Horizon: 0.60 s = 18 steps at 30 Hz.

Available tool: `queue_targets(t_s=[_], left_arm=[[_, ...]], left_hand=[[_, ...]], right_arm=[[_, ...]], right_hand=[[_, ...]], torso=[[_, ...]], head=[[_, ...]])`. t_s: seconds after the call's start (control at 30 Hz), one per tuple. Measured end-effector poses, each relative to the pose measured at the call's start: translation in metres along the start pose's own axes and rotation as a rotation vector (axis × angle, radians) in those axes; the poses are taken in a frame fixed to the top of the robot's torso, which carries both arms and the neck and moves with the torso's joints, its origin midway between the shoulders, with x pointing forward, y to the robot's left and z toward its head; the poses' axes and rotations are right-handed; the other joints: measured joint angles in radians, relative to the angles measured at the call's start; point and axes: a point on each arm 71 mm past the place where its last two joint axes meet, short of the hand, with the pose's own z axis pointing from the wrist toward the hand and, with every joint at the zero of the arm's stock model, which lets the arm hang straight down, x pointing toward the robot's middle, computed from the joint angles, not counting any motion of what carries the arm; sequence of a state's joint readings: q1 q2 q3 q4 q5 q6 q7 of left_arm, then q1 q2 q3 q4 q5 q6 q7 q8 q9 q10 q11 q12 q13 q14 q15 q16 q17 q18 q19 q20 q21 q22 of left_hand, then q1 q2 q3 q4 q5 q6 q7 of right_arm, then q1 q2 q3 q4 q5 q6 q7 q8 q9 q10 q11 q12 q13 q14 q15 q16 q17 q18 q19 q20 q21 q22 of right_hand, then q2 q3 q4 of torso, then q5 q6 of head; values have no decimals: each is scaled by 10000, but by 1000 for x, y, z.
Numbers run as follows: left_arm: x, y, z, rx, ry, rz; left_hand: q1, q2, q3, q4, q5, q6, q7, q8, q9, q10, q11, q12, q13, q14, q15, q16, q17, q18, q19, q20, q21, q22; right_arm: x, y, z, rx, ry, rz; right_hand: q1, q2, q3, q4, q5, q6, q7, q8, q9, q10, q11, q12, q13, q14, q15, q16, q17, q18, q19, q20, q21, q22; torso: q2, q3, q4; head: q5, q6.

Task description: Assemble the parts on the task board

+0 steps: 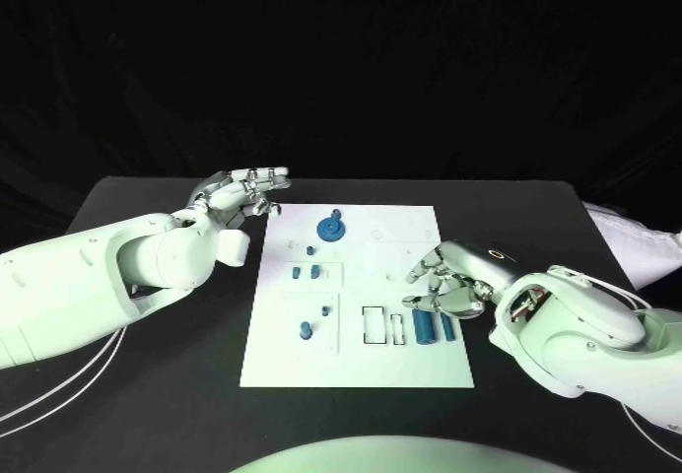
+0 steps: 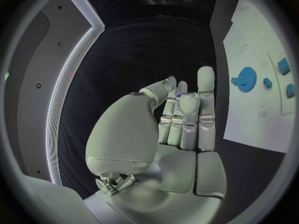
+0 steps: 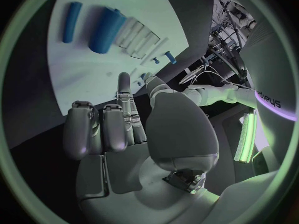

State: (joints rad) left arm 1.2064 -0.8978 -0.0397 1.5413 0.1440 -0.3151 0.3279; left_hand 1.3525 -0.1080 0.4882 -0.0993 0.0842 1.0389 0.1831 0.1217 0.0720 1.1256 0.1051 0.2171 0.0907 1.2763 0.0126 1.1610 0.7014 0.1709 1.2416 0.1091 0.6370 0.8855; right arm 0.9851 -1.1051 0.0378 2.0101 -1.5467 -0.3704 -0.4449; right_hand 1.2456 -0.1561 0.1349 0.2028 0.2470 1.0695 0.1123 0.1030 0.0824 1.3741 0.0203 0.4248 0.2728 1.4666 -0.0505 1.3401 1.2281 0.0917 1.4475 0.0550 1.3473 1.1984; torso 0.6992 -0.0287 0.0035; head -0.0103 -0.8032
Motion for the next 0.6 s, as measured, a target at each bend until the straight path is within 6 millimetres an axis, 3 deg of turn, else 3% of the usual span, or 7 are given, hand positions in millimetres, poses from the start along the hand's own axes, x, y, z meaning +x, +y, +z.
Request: queue_targets(t_s=[0.07, 0.13, 0.27, 0.3, 0.37, 0.6], left_arm=[[1, 1, 0, -31, 40, 0], [2, 2, 0, -47, 63, 1], [3, 4, 0, -82, 95, 0], [4, 4, 0, -92, 105, -1], [4, 5, 0, -96, 118, -2], [3, 5, -1, -103, 103, 7]], left_hand=[[0, 0, 0, 0, 0, 0, 0, 0, 0, 0, 0, 0, 0, 0, 0, 0, 0, 1, 0, 0, 0, 0], [0, 0, 0, 0, 0, 0, 0, 0, 0, 0, 0, 0, 0, 0, 0, 0, 0, 0, 0, 0, -39, -11], [0, 0, 0, 0, 0, 0, 0, 0, 0, 0, 0, 0, 0, 0, 0, 0, 1, 1, 0, 0, -40, -12], [0, 0, 0, 0, 0, 0, 0, 0, 0, 0, 0, 0, 0, 0, 0, 0, 1, 2, 0, 0, -40, -12], [0, 0, 0, 0, 0, 0, 0, 0, 0, 0, 0, 0, 0, 0, 0, 0, 1, 1, 0, 0, -40, -12], [0, 0, 0, 0, 0, 0, -1, 0, 0, 0, 0, 0, 0, 1, 1, 0, 1, 1, 0, 0, -40, -11]], right_arm=[[4, -9, -6, 566, 249, 180], [8, -12, -9, 889, 455, 289], [12, -15, -12, 1262, 704, 352], [14, -16, -12, 1360, 770, 342], [16, -18, -13, 1501, 874, 306], [23, -25, -12, 1869, 1164, 26]], right_hand=[[-6, 9, -452, 234, 149, 22, -22, 93, 39, 5, -24, 2000, 2284, -1, 0, 214, 218, -89, 65, -65, 164, 234], [63, 209, -789, 483, 260, -12, -56, 160, 83, -4, -36, 4155, 4725, -1, 0, 517, 594, -155, 119, -119, 373, 545], [145, 403, -1207, 757, 320, -11, -57, 281, 139, 136, -32, 6452, 7358, -1, 0, 1014, 795, -176, 119, -119, 688, 1024], [162, 496, -1393, 807, 339, -11, -57, 332, 166, 136, -33, 7024, 8032, -1, 1, 1113, 801, -309, 147, -91, 740, 1081], [105, 713, -1670, 851, 377, -11, -57, 435, 222, 136, -33, 7491, 8649, -1, 1, 1181, 800, -309, 155, -83, 741, 1098], [-103, 920, -2138, 873, 433, -46, -92, 513, 303, 96, 7, 7775, 9176, -1, 1, 1222, 800, -309, 154, -83, 781, 1097]], torso=[[2, -4, -43], [6, -11, -94], [11, -24, -147], [11, -23, -152], [11, -28, -158], [12, -35, -157]], head=[[-33, 12], [-47, 14], [-55, 16], [-55, 16], [-71, 16], [-87, -3]])
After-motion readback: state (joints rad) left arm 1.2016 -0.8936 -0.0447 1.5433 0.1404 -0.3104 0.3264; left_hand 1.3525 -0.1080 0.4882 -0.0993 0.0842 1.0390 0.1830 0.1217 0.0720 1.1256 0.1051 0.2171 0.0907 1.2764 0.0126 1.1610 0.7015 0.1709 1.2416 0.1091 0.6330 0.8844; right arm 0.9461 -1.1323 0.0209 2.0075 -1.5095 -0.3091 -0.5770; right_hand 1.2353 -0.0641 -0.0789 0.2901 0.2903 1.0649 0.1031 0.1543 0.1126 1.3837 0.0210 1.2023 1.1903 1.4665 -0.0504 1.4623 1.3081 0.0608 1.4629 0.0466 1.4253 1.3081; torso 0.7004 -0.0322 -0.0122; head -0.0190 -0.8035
